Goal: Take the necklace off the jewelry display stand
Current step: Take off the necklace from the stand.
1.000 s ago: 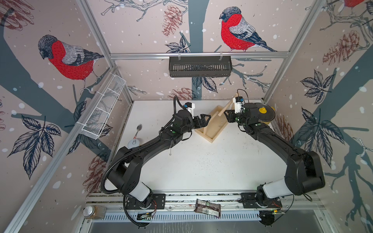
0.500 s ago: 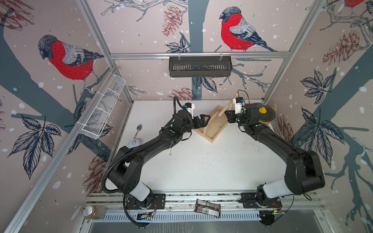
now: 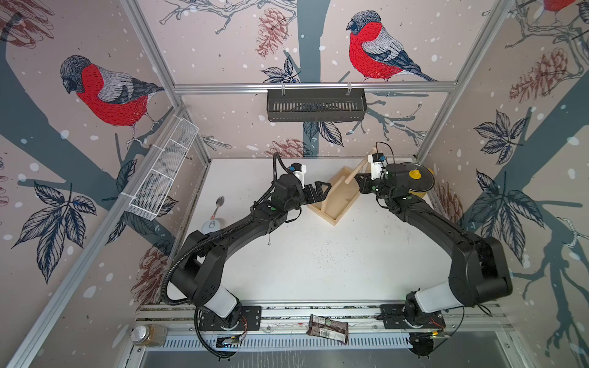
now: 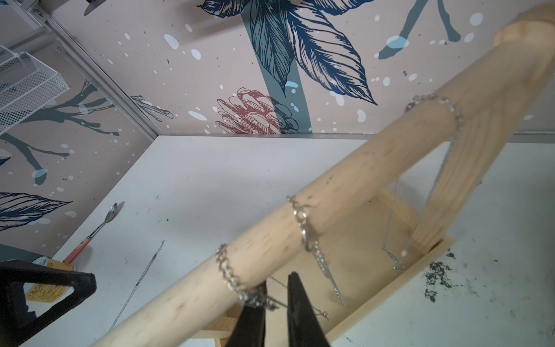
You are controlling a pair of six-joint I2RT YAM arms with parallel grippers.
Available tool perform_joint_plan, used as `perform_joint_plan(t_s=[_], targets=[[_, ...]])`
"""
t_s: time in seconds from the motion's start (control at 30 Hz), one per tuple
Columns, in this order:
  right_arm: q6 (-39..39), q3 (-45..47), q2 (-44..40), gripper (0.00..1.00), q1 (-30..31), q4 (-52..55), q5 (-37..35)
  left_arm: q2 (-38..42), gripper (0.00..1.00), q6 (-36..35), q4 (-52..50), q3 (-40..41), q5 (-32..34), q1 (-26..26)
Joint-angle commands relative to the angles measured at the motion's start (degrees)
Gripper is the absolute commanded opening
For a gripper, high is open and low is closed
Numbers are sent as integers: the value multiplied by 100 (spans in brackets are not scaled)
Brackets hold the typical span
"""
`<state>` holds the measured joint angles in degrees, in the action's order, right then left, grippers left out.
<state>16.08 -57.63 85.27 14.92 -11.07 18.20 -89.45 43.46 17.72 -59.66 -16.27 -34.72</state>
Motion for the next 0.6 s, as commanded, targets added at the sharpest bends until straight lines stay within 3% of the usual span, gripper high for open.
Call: perform_joint_plan(t_s=[0.0, 0.57], targets=[[-70, 10, 12, 15, 9, -246, 77, 17, 97, -30, 287, 20, -33, 18], [-175, -29, -158, 6, 126, -128, -58, -160, 97, 49, 219, -5, -71, 28]])
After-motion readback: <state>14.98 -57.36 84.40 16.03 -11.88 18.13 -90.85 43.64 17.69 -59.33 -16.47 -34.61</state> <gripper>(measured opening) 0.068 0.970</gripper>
